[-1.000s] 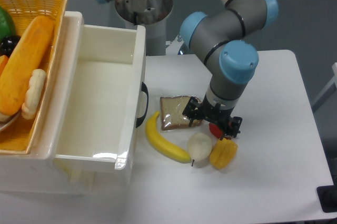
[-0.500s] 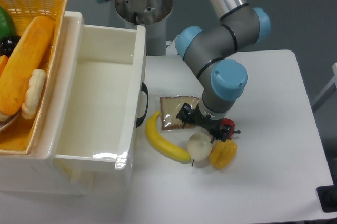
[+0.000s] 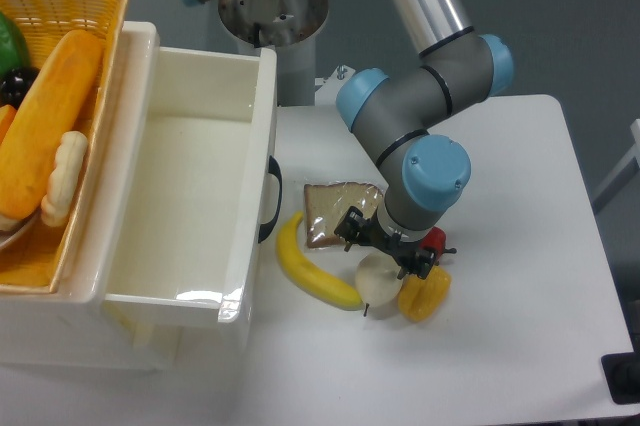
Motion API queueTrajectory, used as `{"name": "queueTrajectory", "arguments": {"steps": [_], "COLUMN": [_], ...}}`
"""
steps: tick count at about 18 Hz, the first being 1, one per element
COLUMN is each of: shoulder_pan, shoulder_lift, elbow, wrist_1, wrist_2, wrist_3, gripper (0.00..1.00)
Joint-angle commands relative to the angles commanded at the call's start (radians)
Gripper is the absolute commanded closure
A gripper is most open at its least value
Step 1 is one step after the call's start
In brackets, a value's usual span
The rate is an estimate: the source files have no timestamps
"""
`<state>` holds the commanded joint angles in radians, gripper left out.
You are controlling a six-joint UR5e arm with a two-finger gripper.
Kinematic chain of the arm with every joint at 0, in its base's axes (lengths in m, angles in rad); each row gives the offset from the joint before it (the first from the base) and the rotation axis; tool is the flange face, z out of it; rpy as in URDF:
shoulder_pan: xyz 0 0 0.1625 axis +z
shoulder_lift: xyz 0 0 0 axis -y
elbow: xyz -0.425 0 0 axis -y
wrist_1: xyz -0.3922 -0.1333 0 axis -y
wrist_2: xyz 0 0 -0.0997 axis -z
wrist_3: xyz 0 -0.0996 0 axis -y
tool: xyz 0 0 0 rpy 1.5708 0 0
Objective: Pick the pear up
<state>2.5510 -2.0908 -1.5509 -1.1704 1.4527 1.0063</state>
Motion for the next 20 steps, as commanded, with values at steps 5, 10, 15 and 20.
{"name": "queueTrajectory", "arguments": {"steps": [5,10,15,20], "shoulder_pan": [0.0,0.0,0.0,0.0], "shoulder_lift": [-0.012,-0.02,-0.028,-0.031], "elbow": [0.003,0.008,0.008,0.008], "wrist_1": [0.002,0.002,0.002,0.002], "wrist_2": [0.02,0.02,0.02,0.02], "wrist_3": [0.0,-0.002,-0.005,-0.008], "gripper": [0.0,0.0,0.0,0.0]}}
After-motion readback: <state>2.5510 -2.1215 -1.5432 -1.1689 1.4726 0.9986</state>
